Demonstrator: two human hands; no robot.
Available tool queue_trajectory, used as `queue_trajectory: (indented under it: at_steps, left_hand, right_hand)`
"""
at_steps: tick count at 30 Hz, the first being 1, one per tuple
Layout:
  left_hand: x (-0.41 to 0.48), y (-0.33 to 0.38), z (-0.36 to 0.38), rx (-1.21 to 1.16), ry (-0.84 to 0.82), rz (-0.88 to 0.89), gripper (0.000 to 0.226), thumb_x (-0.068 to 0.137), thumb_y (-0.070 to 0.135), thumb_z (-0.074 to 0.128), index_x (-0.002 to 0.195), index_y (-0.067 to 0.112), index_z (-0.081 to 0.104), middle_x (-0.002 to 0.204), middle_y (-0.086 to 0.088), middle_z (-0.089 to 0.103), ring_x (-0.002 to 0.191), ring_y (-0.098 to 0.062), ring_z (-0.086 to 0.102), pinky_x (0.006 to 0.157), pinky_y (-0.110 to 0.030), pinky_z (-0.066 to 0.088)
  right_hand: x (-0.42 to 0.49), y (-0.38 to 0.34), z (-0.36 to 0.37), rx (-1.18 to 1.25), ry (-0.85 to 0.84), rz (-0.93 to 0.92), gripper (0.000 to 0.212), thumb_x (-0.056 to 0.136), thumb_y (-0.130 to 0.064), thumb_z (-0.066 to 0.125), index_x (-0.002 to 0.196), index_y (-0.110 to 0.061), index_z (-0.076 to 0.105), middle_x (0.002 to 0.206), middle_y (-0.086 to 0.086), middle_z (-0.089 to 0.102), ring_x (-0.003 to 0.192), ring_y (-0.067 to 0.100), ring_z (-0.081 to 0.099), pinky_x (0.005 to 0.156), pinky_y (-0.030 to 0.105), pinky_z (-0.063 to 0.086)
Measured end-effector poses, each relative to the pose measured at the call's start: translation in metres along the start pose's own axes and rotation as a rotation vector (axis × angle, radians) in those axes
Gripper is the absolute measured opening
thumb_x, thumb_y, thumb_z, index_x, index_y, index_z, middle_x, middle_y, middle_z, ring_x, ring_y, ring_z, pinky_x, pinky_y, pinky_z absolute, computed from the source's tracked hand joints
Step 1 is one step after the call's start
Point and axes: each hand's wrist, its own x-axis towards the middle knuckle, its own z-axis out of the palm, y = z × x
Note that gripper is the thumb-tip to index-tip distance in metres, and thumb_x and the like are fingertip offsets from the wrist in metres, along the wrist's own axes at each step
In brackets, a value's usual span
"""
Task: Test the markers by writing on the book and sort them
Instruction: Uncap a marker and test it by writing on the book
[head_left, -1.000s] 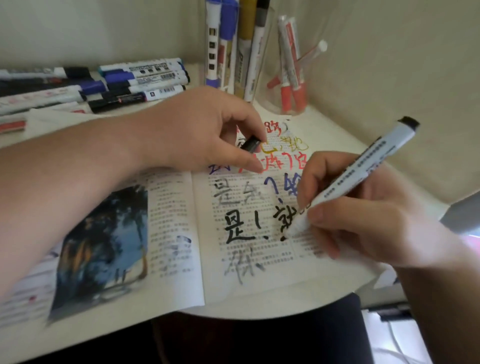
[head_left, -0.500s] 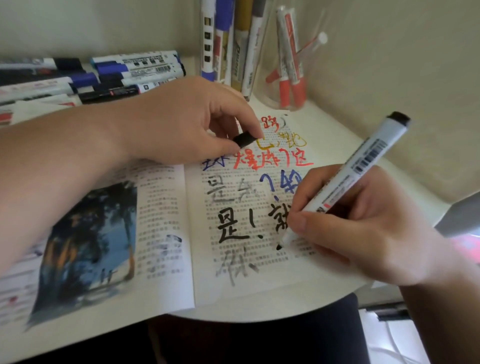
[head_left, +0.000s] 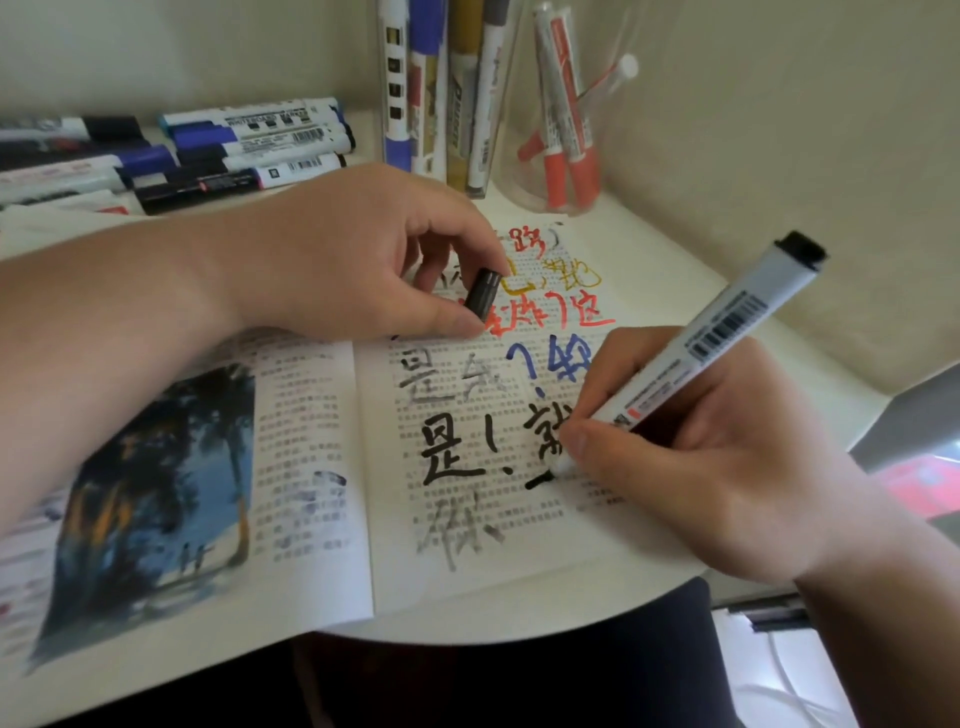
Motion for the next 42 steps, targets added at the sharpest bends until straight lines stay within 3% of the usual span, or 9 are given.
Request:
queue_trajectory:
  at_steps: [2,7,11,13,18,28,34,38,42]
  left_hand:
    - [0.001,0.000,0.000,0.004,-0.007,0.004,0.038,0.070,0.055,0.079,0.105,0.043,0.070,0.086,0.016,0.063,0.075,-0.012,0.058,0.066,-0.020,0.048]
    - [0.001,-0.001,0.000,0.039,-0.026,0.055,0.043,0.074,0.069,0.070,0.106,0.040,0.071,0.092,0.009,0.063,0.075,-0.014,0.057,0.071,-0.036,0.051]
    - [0.000,-0.002,-0.002,0.068,-0.045,0.056,0.039,0.078,0.062,0.074,0.110,0.040,0.070,0.092,0.007,0.063,0.076,-0.016,0.057,0.074,-0.042,0.051]
    - [-0.001,-0.003,-0.001,0.065,-0.052,0.055,0.038,0.077,0.058,0.073,0.111,0.041,0.070,0.093,0.004,0.063,0.076,-0.015,0.057,0.075,-0.042,0.051]
    - [-0.001,-0.002,0.000,0.052,-0.063,0.077,0.034,0.079,0.040,0.078,0.113,0.038,0.070,0.099,0.006,0.064,0.079,-0.014,0.057,0.078,-0.035,0.048]
    - [0.000,-0.004,0.000,0.022,-0.067,0.098,0.031,0.077,0.037,0.072,0.107,0.046,0.070,0.094,0.005,0.066,0.078,-0.017,0.060,0.076,-0.046,0.052]
    - [0.001,-0.005,0.000,-0.022,-0.041,0.105,0.030,0.079,0.022,0.081,0.102,0.041,0.074,0.092,0.005,0.068,0.076,-0.018,0.059,0.076,-0.047,0.052]
    - [0.003,-0.007,0.001,-0.053,-0.013,0.090,0.021,0.080,0.037,0.081,0.100,0.039,0.075,0.087,0.006,0.067,0.072,-0.019,0.059,0.074,-0.051,0.053]
    - [0.003,-0.003,0.002,-0.070,0.012,0.076,0.024,0.074,0.048,0.077,0.096,0.036,0.077,0.085,0.007,0.069,0.070,-0.019,0.059,0.075,-0.050,0.053]
  right_hand:
    - [0.000,0.001,-0.003,0.022,0.006,0.004,0.016,0.079,-0.015,0.072,0.071,-0.005,0.063,0.063,0.022,0.057,0.054,0.036,0.052,0.046,0.036,0.040]
    - [-0.005,-0.007,-0.001,0.130,-0.135,0.002,0.015,0.080,-0.018,0.079,0.077,-0.006,0.070,0.067,0.025,0.064,0.059,0.047,0.057,0.047,0.051,0.043]
    - [-0.002,-0.001,-0.001,0.047,-0.073,-0.007,0.016,0.078,-0.007,0.070,0.070,0.001,0.059,0.059,0.016,0.054,0.050,0.029,0.048,0.046,0.032,0.036]
    - [0.000,-0.001,-0.004,0.066,-0.062,-0.005,0.015,0.078,-0.006,0.069,0.069,0.001,0.059,0.058,0.017,0.052,0.050,0.030,0.046,0.046,0.031,0.034]
    - [-0.002,-0.002,-0.003,0.115,-0.057,-0.002,0.012,0.080,-0.012,0.072,0.075,-0.004,0.066,0.065,0.027,0.059,0.056,0.046,0.052,0.046,0.048,0.039]
    - [-0.004,-0.002,-0.009,0.152,-0.166,0.004,0.015,0.078,-0.020,0.075,0.077,-0.008,0.067,0.066,0.024,0.059,0.058,0.044,0.051,0.047,0.049,0.038]
    - [-0.004,-0.001,-0.009,0.092,-0.130,-0.014,0.011,0.076,-0.006,0.071,0.071,-0.003,0.061,0.061,0.019,0.056,0.053,0.034,0.050,0.046,0.035,0.038]
    - [-0.003,0.004,-0.019,0.120,0.003,-0.004,0.022,0.075,-0.024,0.075,0.076,-0.005,0.065,0.063,0.025,0.055,0.052,0.037,0.048,0.045,0.032,0.036]
    - [-0.006,0.006,-0.021,0.136,0.019,0.035,0.012,0.076,-0.016,0.075,0.075,-0.006,0.068,0.061,0.021,0.060,0.050,0.030,0.052,0.046,0.030,0.039]
